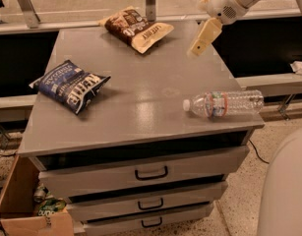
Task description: Pick brown chip bag
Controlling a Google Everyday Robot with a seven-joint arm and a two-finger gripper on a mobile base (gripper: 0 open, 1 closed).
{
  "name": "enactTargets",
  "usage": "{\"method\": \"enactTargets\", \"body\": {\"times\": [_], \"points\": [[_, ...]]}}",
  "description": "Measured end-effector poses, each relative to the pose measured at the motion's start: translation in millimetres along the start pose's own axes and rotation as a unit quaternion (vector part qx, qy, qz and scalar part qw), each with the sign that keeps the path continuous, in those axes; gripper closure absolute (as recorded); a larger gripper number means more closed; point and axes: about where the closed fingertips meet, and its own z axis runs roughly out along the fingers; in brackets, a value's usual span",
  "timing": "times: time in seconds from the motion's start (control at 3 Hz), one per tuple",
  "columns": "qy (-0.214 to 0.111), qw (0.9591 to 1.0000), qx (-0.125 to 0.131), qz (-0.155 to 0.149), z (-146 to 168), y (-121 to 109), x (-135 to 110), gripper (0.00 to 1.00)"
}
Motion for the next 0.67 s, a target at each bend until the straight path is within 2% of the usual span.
{"method": "enactTargets", "body": {"times": [0.33, 0.67], "points": [[-0.030, 0.9994, 0.005, 0.018, 22, -7, -22, 0.00], [-0.059, 0.9959, 0.028, 0.062, 62, -23, -58, 0.00]]}}
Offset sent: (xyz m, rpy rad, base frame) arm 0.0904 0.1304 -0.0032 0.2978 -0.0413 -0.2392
